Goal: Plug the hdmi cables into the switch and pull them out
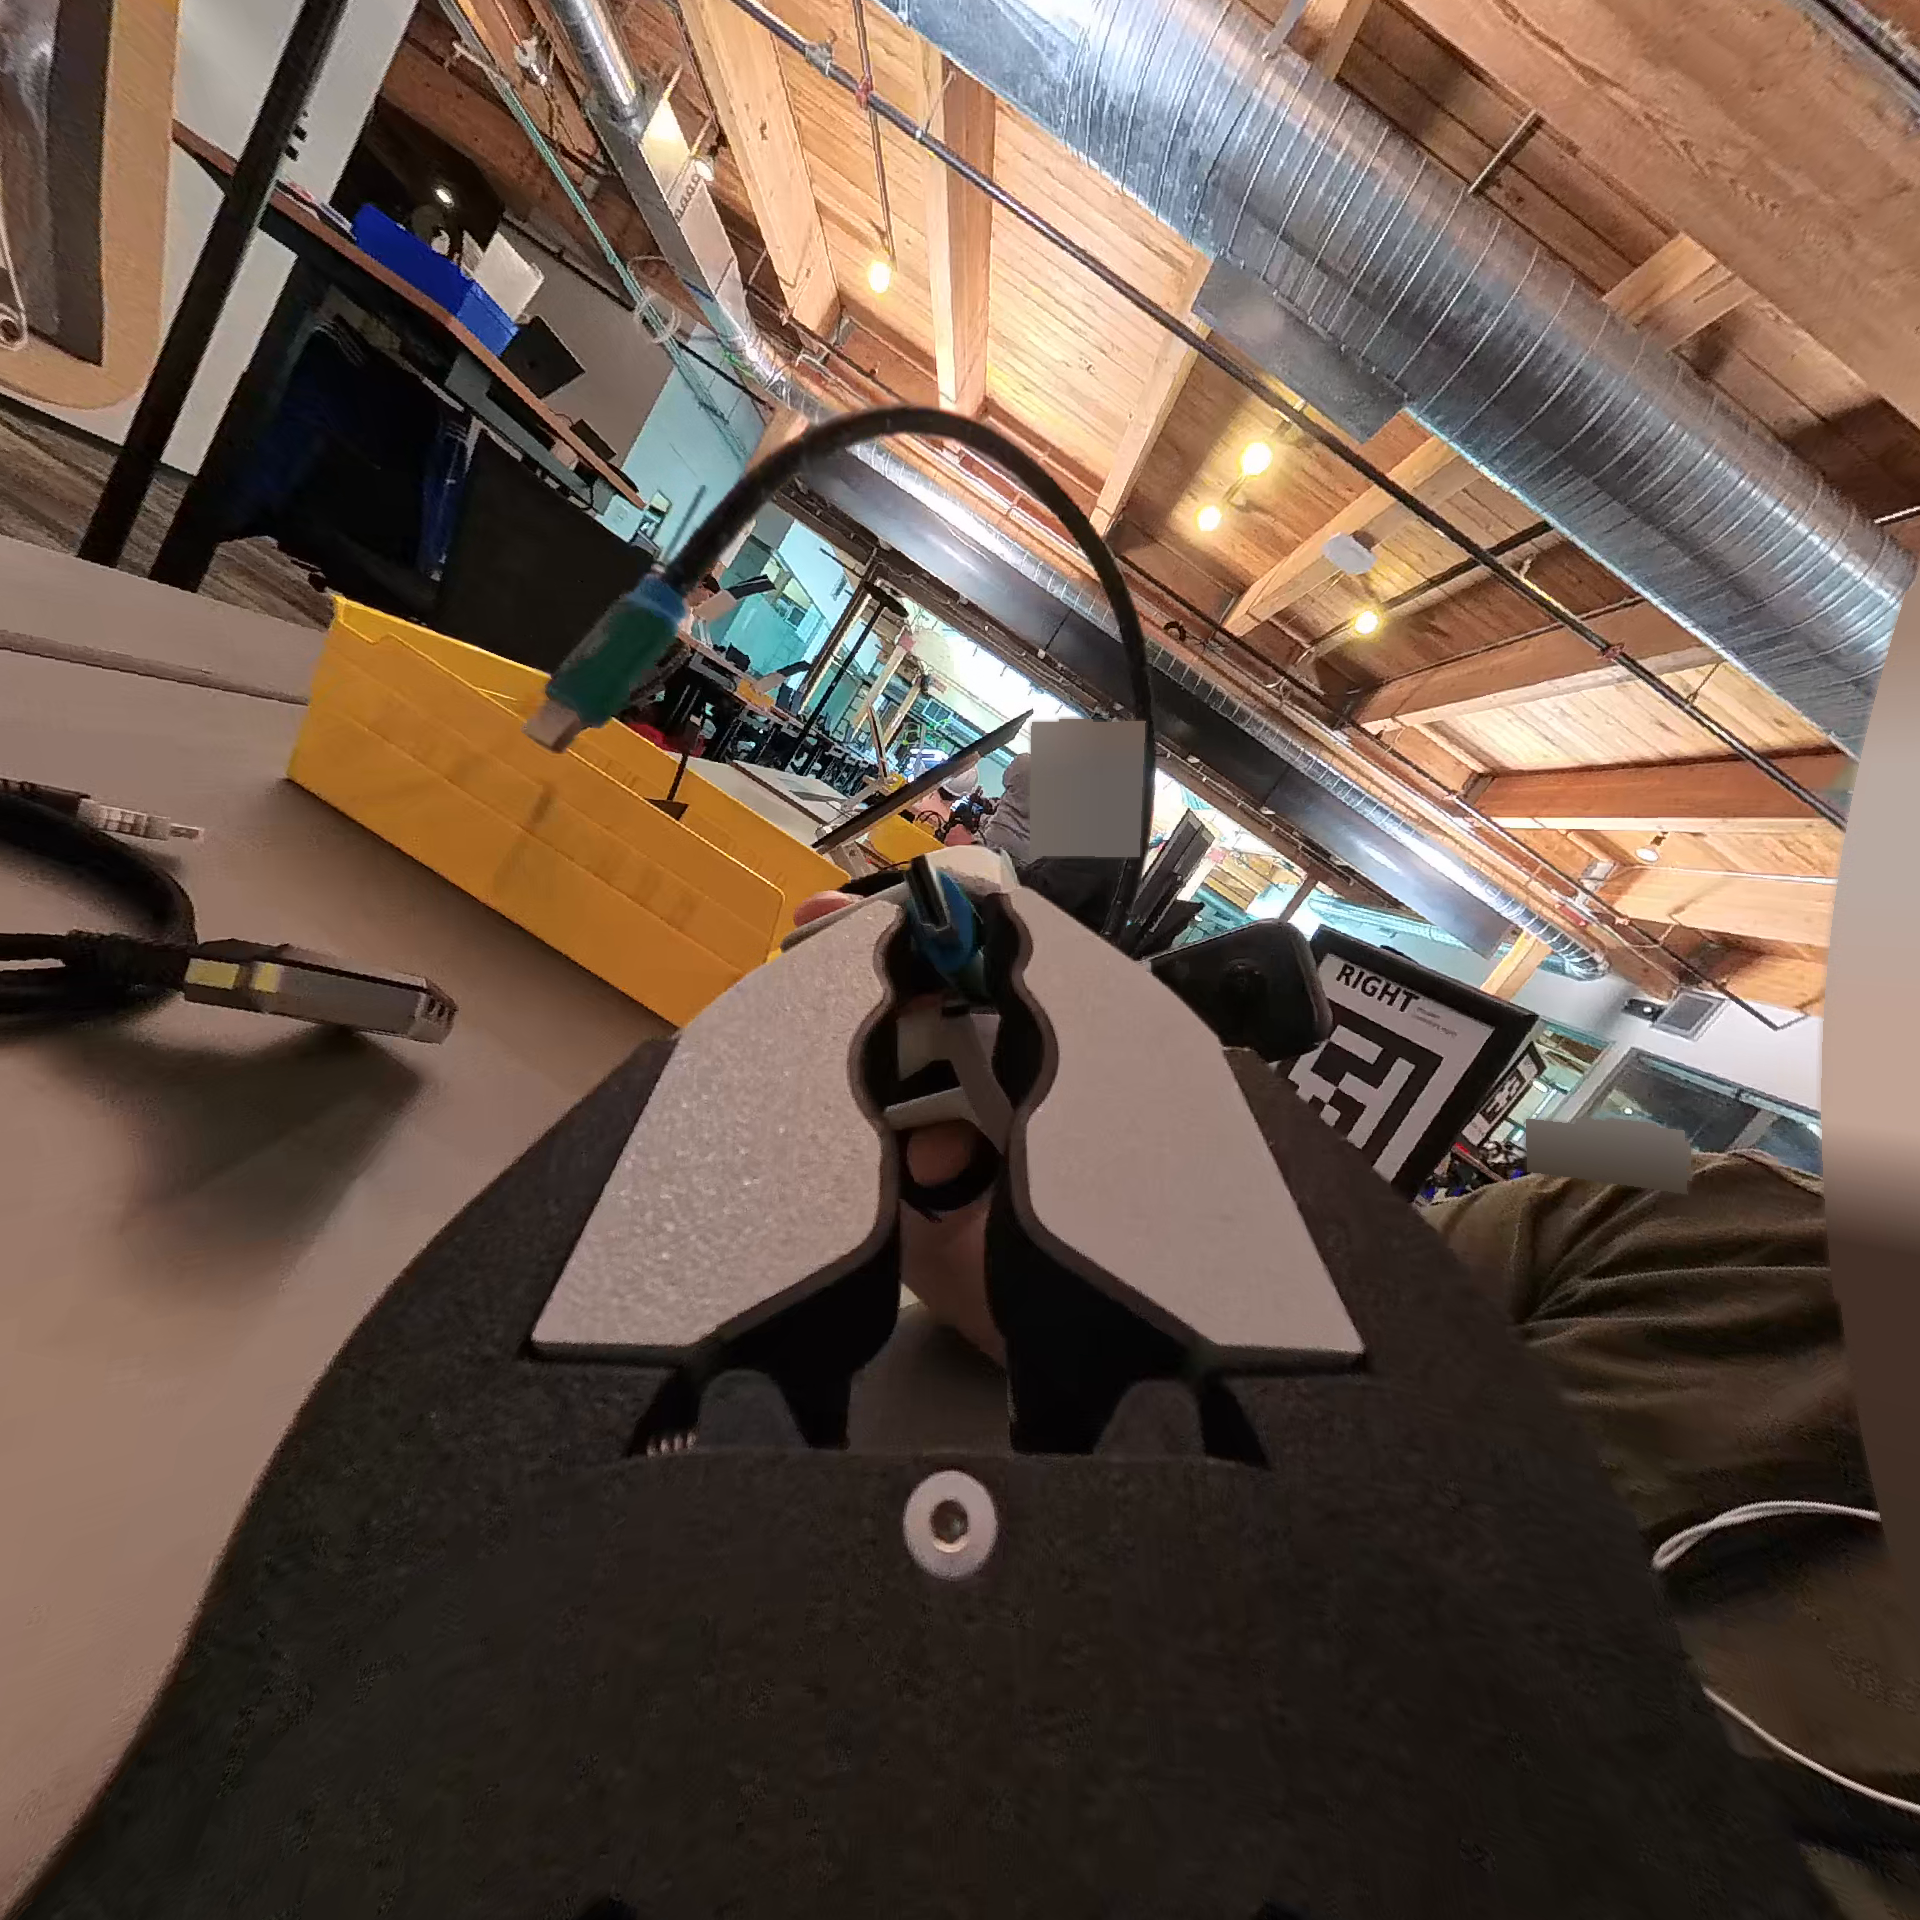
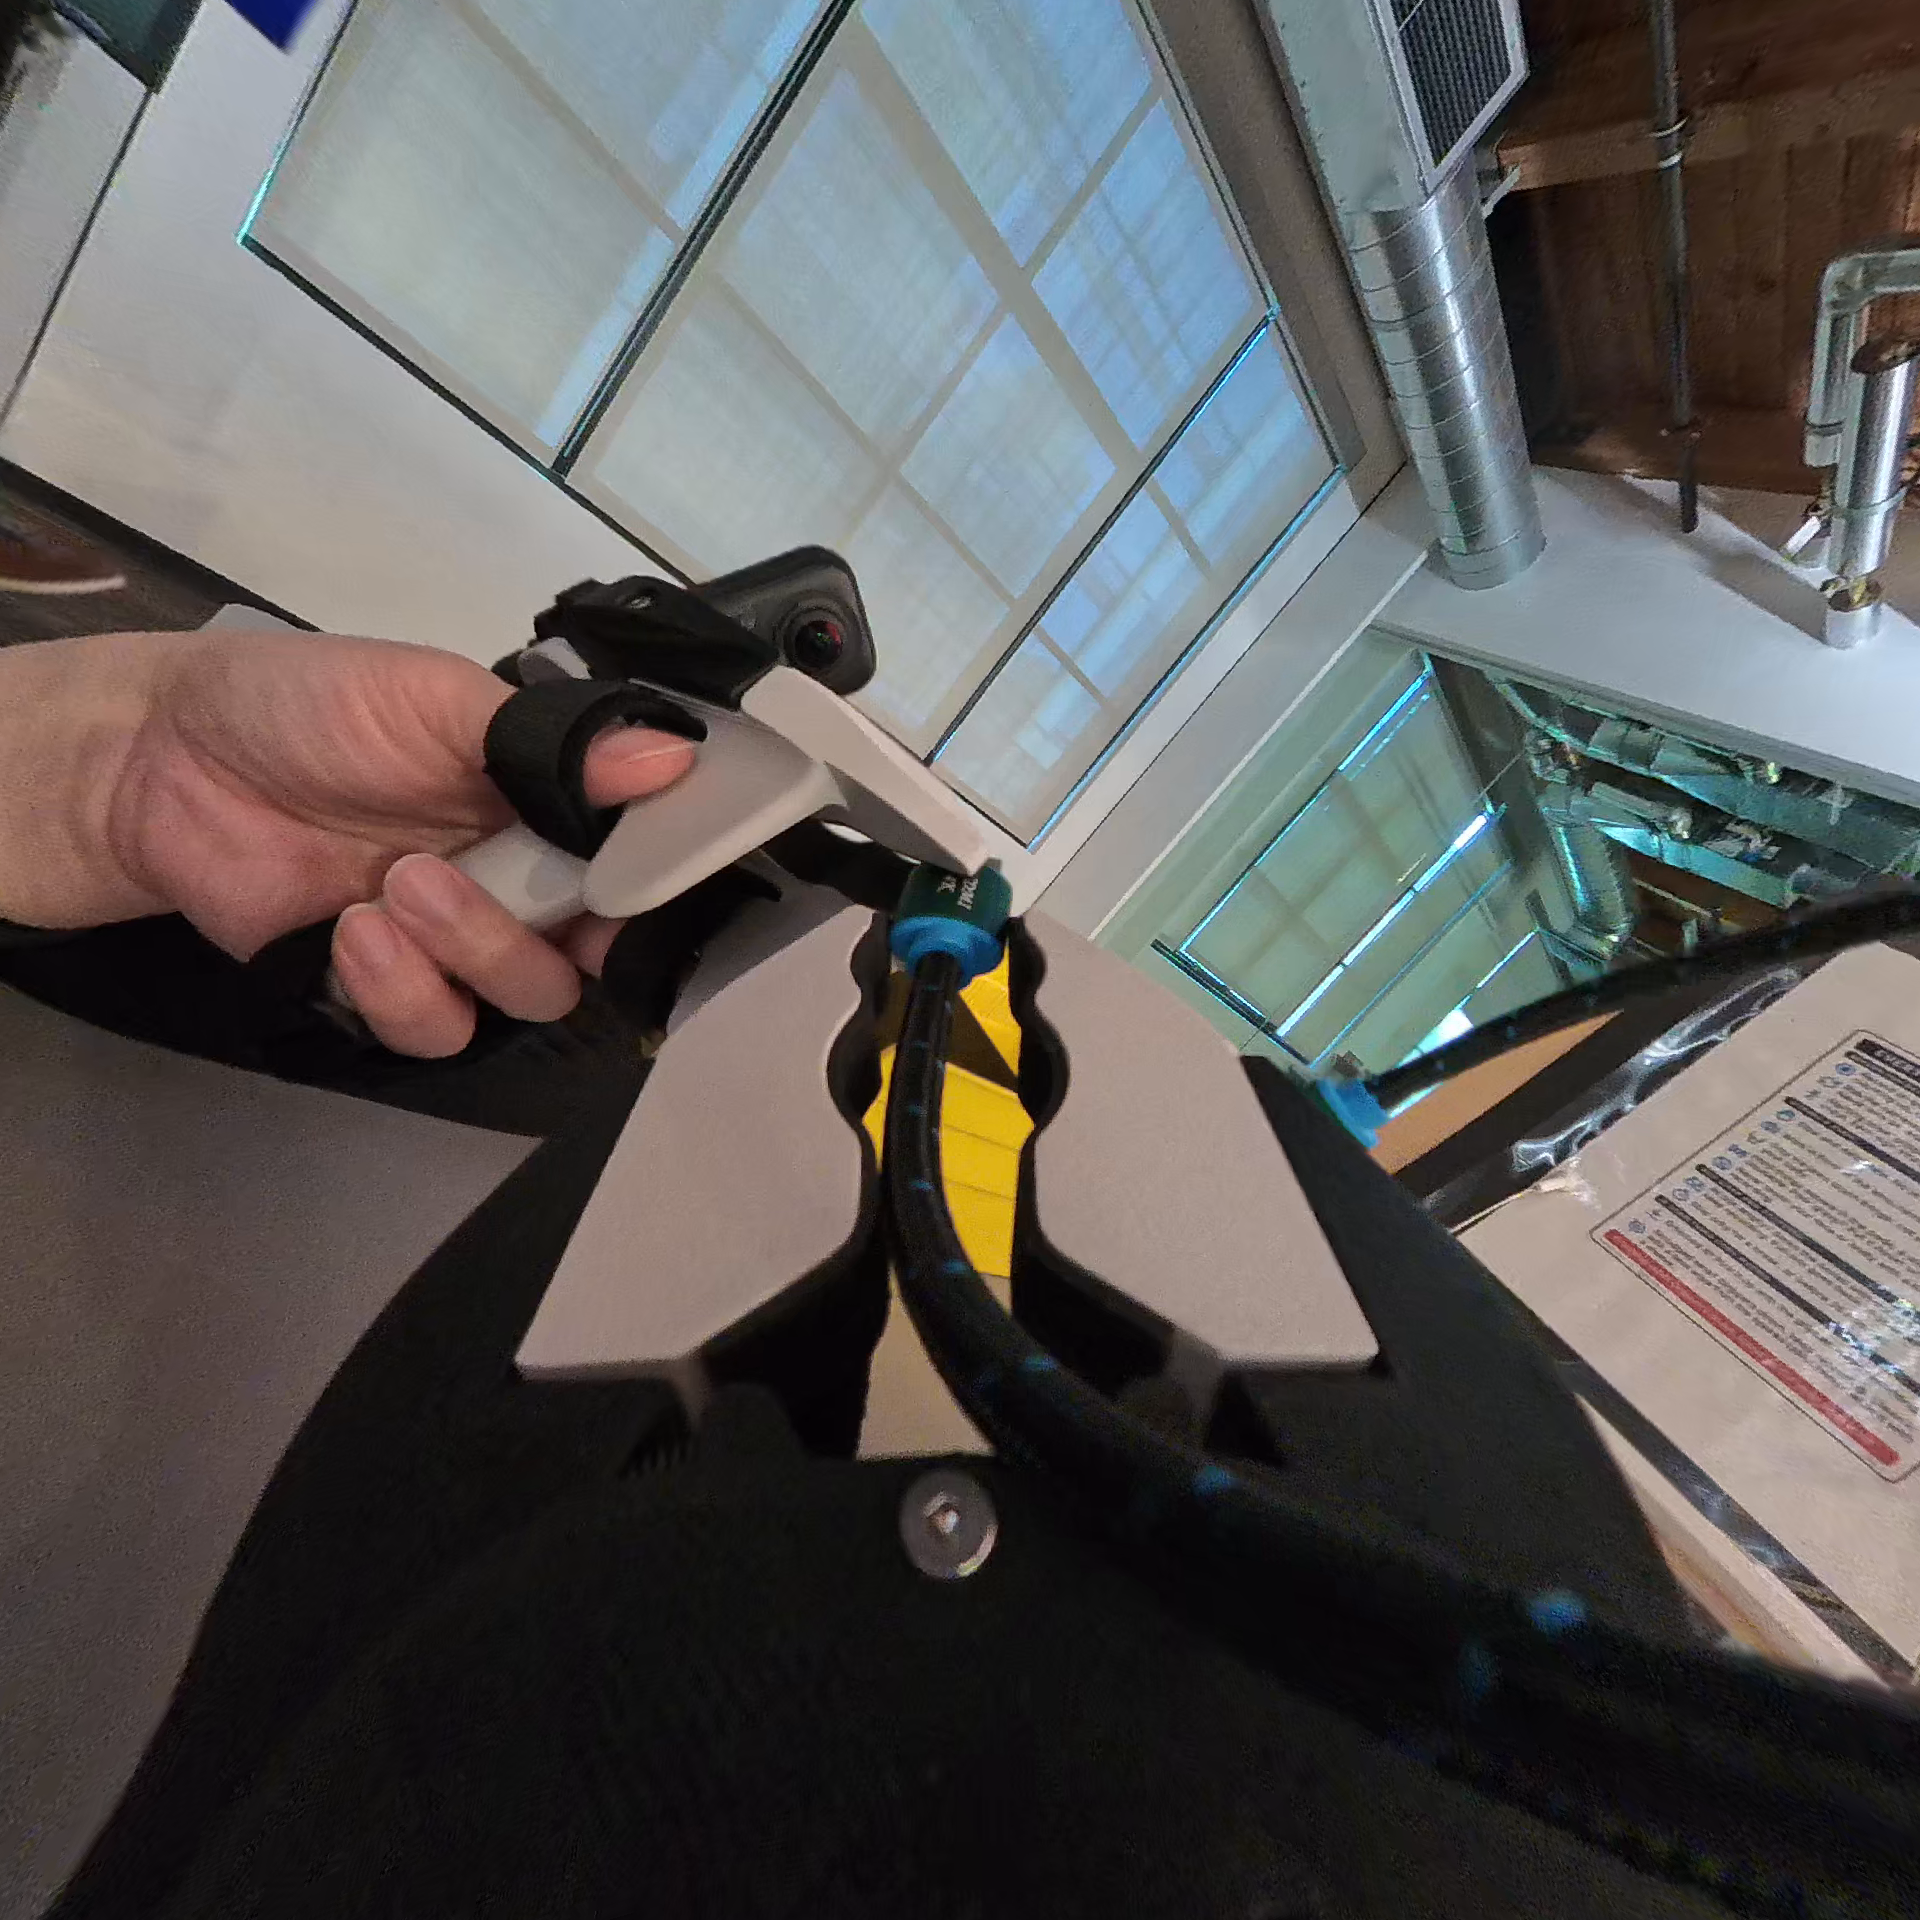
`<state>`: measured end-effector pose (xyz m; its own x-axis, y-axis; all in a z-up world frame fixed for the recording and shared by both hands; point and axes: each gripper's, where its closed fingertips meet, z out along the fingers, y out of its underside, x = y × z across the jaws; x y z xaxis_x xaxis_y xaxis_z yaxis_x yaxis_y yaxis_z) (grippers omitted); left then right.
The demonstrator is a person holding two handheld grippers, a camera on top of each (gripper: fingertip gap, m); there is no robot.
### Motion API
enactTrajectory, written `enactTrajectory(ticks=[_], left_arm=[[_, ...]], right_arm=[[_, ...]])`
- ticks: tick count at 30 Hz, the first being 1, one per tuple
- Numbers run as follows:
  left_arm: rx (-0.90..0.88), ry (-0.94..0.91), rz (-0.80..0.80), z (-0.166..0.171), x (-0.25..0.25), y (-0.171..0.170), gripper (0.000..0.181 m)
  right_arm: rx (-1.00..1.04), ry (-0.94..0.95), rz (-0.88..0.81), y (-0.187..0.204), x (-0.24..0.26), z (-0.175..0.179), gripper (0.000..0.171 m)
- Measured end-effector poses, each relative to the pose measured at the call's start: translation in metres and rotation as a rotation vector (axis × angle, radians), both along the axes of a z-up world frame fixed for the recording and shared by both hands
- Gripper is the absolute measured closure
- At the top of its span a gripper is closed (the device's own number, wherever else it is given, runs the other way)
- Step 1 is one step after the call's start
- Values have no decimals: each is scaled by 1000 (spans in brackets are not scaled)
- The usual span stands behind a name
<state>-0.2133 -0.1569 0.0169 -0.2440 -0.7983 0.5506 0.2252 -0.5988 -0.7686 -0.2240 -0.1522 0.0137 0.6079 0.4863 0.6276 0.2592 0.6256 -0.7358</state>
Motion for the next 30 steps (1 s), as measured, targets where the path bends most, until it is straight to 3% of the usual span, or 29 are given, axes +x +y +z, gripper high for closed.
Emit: enactTrajectory(ticks=[30], left_arm=[[-60,-150,109,5,2,11,169]], right_arm=[[-145,181,-41,10,5,3,146]])
